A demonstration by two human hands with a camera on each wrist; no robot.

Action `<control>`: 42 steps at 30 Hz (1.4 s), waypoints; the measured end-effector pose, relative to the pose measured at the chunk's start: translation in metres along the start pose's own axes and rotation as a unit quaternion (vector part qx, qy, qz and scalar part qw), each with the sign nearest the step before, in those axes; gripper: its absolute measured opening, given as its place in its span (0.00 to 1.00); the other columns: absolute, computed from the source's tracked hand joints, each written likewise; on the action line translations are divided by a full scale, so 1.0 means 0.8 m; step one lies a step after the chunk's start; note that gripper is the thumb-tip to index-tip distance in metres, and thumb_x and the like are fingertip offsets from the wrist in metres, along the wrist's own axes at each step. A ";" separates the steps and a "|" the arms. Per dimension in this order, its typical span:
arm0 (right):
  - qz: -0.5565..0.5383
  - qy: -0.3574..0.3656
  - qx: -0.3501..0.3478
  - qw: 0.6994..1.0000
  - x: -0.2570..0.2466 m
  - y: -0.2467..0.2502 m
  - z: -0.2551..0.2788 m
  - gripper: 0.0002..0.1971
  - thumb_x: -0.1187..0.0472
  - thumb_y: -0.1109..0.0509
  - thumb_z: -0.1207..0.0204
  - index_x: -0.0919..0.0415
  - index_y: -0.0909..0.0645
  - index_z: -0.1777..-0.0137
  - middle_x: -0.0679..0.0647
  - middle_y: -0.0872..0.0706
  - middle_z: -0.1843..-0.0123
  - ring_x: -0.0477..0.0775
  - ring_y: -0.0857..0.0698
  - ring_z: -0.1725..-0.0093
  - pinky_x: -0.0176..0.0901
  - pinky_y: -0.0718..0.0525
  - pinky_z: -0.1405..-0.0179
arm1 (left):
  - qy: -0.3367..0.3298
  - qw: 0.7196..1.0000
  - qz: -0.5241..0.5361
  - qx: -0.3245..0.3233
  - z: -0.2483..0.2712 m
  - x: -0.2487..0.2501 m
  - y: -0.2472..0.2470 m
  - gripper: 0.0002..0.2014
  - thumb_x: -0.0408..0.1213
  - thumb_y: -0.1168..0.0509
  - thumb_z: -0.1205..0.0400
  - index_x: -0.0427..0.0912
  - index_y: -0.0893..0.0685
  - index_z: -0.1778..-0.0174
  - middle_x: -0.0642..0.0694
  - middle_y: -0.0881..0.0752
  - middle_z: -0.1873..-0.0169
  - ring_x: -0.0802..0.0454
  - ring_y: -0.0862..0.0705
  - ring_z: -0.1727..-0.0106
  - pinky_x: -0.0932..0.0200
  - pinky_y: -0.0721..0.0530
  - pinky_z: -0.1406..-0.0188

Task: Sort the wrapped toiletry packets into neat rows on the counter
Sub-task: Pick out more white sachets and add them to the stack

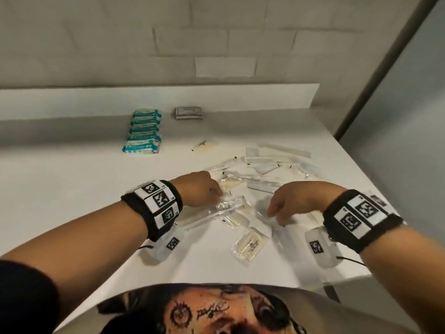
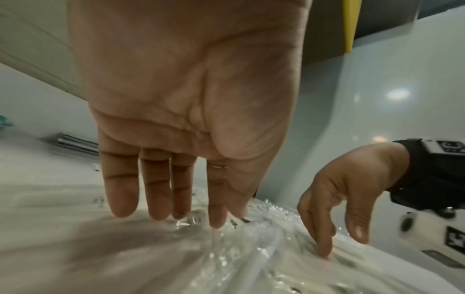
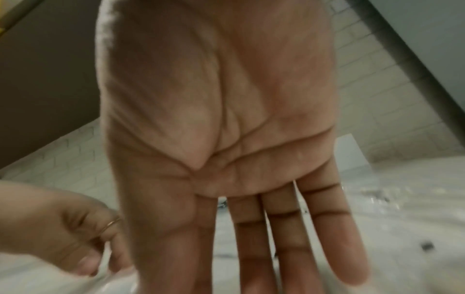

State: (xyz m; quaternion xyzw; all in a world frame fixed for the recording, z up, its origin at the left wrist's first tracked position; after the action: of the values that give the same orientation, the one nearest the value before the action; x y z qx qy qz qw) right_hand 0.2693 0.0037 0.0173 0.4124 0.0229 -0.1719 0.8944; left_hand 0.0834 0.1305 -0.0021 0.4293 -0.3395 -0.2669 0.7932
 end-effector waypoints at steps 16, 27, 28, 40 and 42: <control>0.107 -0.045 0.070 0.991 0.022 -0.050 0.037 0.34 0.23 0.37 0.37 0.54 0.17 0.52 0.49 0.13 0.55 0.52 0.17 0.58 0.44 0.22 0.63 | -0.030 0.997 -0.016 0.071 -0.063 0.124 -0.008 0.17 0.47 0.44 0.14 0.49 0.19 0.33 0.48 0.20 0.39 0.47 0.21 0.38 0.53 0.24 0.39; 0.007 0.019 0.142 0.990 0.063 -0.029 0.021 0.05 0.59 0.35 0.21 0.58 0.26 0.50 0.54 0.20 0.52 0.56 0.23 0.57 0.43 0.27 0.65 | 0.099 0.989 -0.004 0.106 -0.092 0.135 -0.014 0.15 0.47 0.31 0.22 0.47 0.18 0.41 0.44 0.20 0.42 0.45 0.19 0.43 0.52 0.19 0.44; -0.027 0.013 0.175 0.984 0.075 -0.016 0.022 0.04 0.58 0.36 0.20 0.57 0.28 0.51 0.53 0.20 0.53 0.56 0.23 0.57 0.44 0.28 0.66 | 0.100 0.990 -0.010 0.104 -0.089 0.137 -0.015 0.14 0.48 0.32 0.22 0.47 0.17 0.44 0.45 0.20 0.44 0.45 0.19 0.45 0.51 0.18 0.43; -0.099 0.025 0.240 0.965 0.152 0.027 0.010 0.05 0.57 0.34 0.22 0.57 0.25 0.53 0.49 0.20 0.58 0.52 0.23 0.60 0.42 0.26 0.63 | 0.040 0.989 -0.023 0.141 -0.109 0.157 0.015 0.14 0.41 0.41 0.18 0.45 0.17 0.39 0.43 0.19 0.42 0.42 0.20 0.40 0.53 0.23 0.41; -0.156 0.000 0.274 0.949 0.170 0.047 0.004 0.06 0.57 0.31 0.23 0.57 0.25 0.56 0.50 0.20 0.61 0.53 0.21 0.60 0.43 0.24 0.63 | 0.042 0.990 -0.044 0.131 -0.117 0.162 0.018 0.15 0.41 0.43 0.17 0.45 0.18 0.37 0.43 0.20 0.38 0.43 0.21 0.37 0.52 0.23 0.38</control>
State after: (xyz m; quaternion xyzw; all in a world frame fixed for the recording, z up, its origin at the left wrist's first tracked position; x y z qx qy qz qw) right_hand 0.4095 -0.0151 0.0220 0.6330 0.0388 -0.3086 0.7089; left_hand 0.2384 0.0920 0.0130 0.5547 -0.3185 -0.2365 0.7314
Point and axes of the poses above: each hand's wrist, its own z-axis away from the middle knuckle, its own y-axis out of the back of the hand, x = y × z, the point moved 4 cm from there along -z, towards the middle knuckle
